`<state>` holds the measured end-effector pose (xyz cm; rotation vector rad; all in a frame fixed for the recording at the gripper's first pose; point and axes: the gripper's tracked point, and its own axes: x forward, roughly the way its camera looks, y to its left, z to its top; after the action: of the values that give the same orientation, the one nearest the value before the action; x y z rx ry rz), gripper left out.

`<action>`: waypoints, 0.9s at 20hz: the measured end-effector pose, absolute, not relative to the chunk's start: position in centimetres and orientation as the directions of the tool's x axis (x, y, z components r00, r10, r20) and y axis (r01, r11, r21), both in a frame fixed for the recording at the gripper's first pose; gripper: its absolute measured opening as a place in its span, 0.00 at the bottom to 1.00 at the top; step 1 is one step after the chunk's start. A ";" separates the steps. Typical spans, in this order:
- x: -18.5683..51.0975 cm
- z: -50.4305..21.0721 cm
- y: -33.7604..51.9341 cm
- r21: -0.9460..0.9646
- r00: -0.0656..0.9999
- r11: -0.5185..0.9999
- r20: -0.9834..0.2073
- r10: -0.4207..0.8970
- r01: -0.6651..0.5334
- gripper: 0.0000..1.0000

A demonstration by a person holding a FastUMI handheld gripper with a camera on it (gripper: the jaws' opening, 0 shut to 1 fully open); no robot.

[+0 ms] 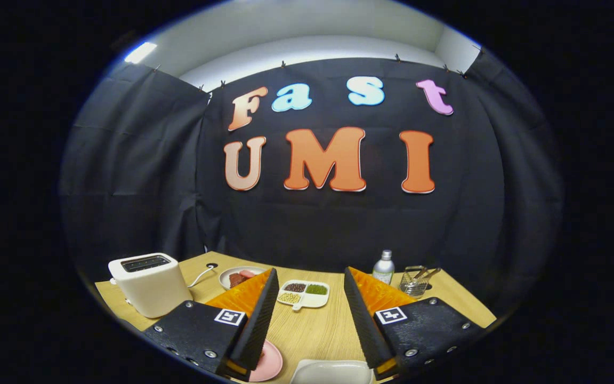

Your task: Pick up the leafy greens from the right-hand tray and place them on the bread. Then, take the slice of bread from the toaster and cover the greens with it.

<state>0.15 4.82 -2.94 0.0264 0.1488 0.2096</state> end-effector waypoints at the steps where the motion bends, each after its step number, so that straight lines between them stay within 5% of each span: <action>1: 0.1 -2.2 4.3 0.029 0.974 0.981 -0.121 0.192 -0.190 0.77; 11: -0.4 1.0 2.5 -0.026 0.990 0.990 0.024 0.138 -0.138 0.96; 18: 0.1 1.0 2.8 -0.030 0.990 0.990 0.029 0.139 -0.138 0.97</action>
<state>0.11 2.76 0.98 -0.0278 -0.0308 0.1393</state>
